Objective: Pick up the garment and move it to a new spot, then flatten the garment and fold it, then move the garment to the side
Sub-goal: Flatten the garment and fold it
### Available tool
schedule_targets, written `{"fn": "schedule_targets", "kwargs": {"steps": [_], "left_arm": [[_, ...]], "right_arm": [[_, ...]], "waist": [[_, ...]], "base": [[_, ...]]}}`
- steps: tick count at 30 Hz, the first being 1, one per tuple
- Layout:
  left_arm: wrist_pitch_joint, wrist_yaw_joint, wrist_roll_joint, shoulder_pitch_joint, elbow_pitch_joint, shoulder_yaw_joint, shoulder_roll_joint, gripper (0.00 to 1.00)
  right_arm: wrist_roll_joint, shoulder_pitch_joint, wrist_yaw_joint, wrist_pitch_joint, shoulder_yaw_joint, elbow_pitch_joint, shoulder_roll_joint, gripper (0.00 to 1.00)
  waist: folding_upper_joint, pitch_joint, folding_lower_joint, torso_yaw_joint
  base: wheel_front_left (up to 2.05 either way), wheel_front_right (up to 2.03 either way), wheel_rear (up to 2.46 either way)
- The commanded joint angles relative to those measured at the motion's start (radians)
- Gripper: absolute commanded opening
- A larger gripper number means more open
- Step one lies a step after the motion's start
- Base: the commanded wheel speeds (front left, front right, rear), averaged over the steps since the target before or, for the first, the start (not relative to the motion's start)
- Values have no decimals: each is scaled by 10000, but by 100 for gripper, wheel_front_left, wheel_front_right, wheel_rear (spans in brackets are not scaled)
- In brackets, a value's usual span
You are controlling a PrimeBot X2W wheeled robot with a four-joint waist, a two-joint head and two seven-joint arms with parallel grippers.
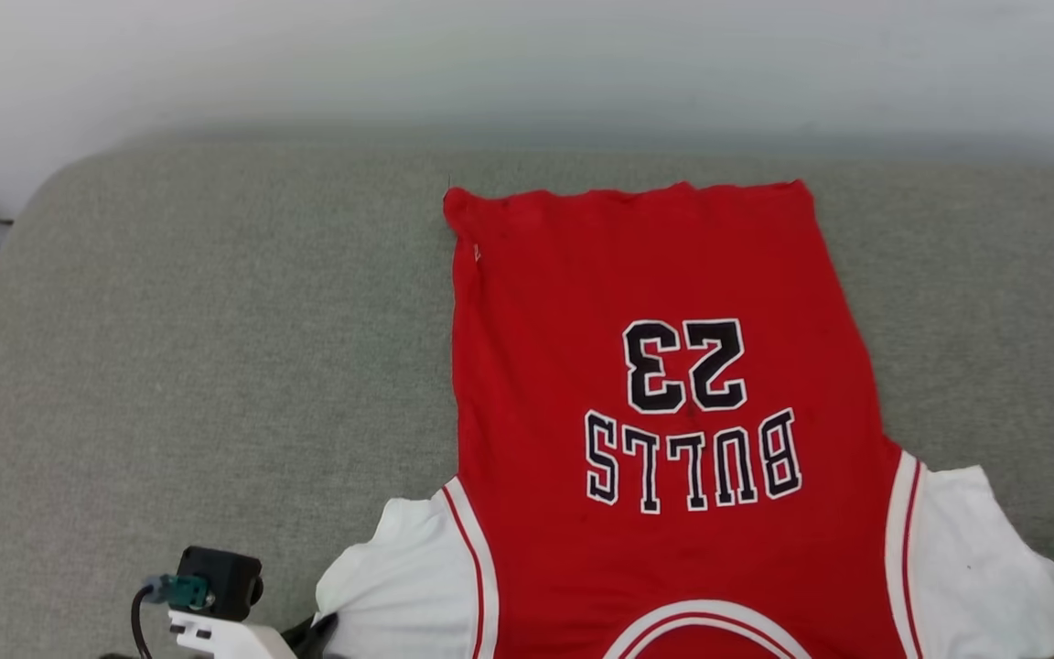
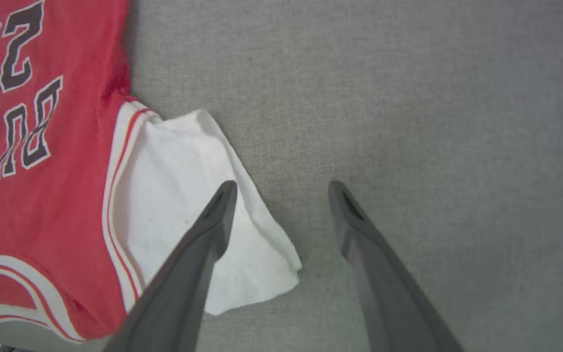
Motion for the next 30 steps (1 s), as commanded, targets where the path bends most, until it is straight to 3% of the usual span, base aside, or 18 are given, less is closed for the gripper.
{"fn": "schedule_targets", "kwargs": {"steps": [1,10,17,21,30], "left_arm": [[97,93,41,-113,-307,24,65,0],[799,295,358,-365,-1918,-323,225,0],[964,293,607,-878,-2721,-653,64,0],[899,242,722,-1182,-2847,-850,-92,0],[659,86,775,-1663,-2672,-1191,-438,0]], "right_arm": [[134,-508,-8,310,-18,-431,-75,100],[506,-3261,-8,2590,310,-1817,-370,100],[-229,-6517,-8,4267,1039,-955,-459,100],[-753,-7957,-8,4610,1227,-65,-274,100],[-1869,-9929,-8,4563,1471,1627,-641,100]], "waist": [[-1,529,-1,259],[-1,2175,-1,1017],[-1,3482,-1,1813],[-1,3994,-1,2218],[-1,4729,-1,3010]], "base": [[0,0,0],[0,0,0],[0,0,0],[0,0,0],[0,0,0]]}}
